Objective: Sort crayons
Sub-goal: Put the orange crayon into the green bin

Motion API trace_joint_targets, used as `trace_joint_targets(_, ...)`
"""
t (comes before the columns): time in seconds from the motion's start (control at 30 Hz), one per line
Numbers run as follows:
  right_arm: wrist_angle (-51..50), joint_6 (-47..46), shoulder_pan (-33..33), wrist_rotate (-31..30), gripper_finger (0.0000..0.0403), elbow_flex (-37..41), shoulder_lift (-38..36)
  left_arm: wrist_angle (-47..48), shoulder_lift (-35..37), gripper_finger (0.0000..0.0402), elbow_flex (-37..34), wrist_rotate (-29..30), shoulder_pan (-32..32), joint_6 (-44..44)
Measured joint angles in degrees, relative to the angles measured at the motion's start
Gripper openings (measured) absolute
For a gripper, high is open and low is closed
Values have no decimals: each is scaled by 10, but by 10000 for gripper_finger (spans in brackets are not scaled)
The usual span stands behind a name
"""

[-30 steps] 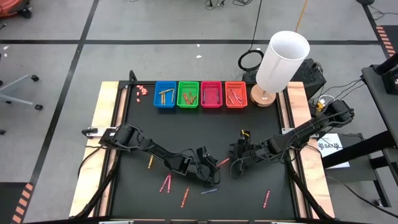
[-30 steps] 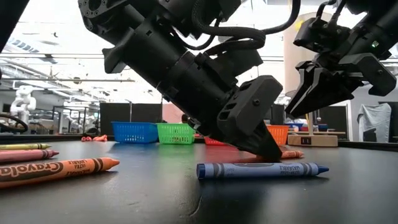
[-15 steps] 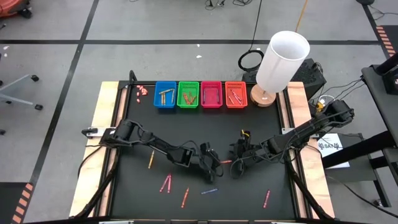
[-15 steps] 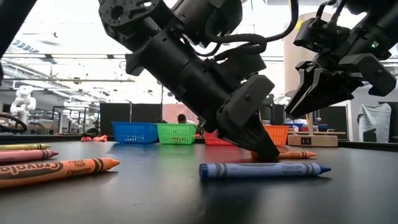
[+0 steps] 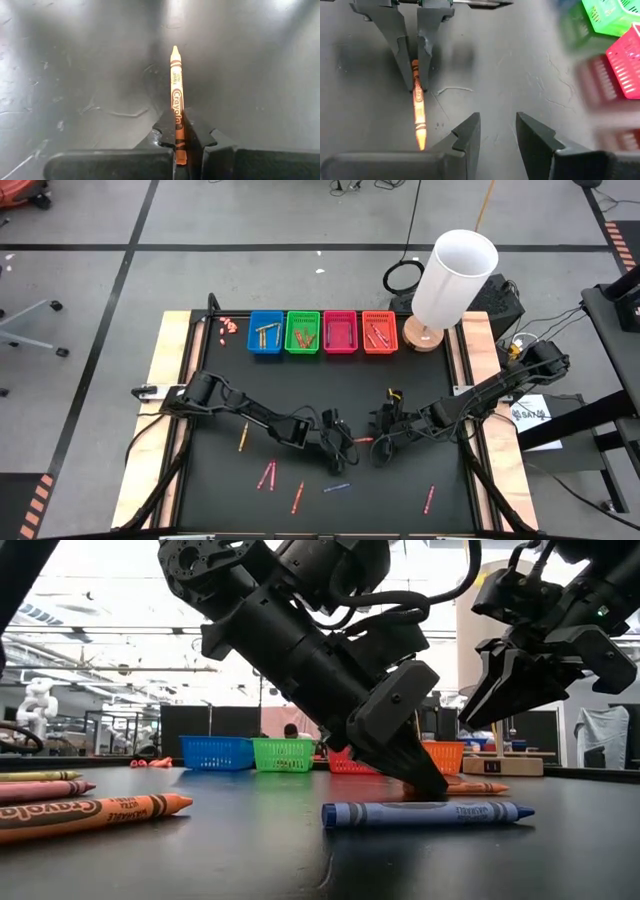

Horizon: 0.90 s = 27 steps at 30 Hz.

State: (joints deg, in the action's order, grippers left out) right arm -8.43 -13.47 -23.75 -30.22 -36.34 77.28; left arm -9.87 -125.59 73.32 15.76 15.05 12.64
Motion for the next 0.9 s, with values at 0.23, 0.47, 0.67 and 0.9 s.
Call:
trace_joint_targets(0.23, 0, -8, 0, 0, 110, 0, 0, 45, 46, 7, -4, 8, -2, -56)
trace_joint_targets(0.47, 0, -8, 0, 0, 110, 0, 0, 159, 124, 7, -3, 18, -1, -135)
trace_joint_targets(0.67, 0, -8, 0, 0, 110, 0, 0, 214, 175, 7, -2, 37, 0, -207)
trace_joint_targets(0.9, 0, -8, 0, 0, 110, 0, 0, 238, 214, 12, -2, 48, 0, -331)
